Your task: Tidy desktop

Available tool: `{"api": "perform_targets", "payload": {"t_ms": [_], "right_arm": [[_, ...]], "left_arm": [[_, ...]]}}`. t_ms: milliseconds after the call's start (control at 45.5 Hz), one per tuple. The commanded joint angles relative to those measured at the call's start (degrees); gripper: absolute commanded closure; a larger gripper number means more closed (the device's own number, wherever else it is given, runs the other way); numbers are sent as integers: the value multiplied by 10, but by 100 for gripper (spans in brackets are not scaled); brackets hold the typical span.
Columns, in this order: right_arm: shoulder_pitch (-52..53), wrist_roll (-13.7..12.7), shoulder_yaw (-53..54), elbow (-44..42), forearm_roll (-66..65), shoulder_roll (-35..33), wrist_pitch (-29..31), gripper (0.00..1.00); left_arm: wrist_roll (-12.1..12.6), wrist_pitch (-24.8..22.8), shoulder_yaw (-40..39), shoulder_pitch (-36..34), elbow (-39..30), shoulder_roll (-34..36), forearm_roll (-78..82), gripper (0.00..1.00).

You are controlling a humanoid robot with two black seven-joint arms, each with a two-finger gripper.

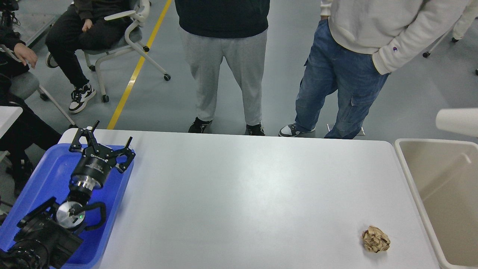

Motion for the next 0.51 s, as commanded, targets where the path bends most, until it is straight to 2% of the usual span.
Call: {"api": "perform_targets", "payload": {"t_ms": [0, 110, 308, 484], "right_arm": [[-147, 8, 117, -114, 100, 90, -22, 100], [-194, 7, 165, -188, 94, 150, -17, 100], [-222, 6, 173, -300, 95, 235, -22, 100], [-224, 0, 173, -441, 97, 317, -17, 100]], "left_arm": [[0, 0, 0, 0, 0, 0, 0, 0], [0, 0, 0, 1, 0, 0, 0, 0], [0, 0, 0, 1, 0, 0, 0, 0], [0, 0, 0, 1, 0, 1, 0, 0]]}}
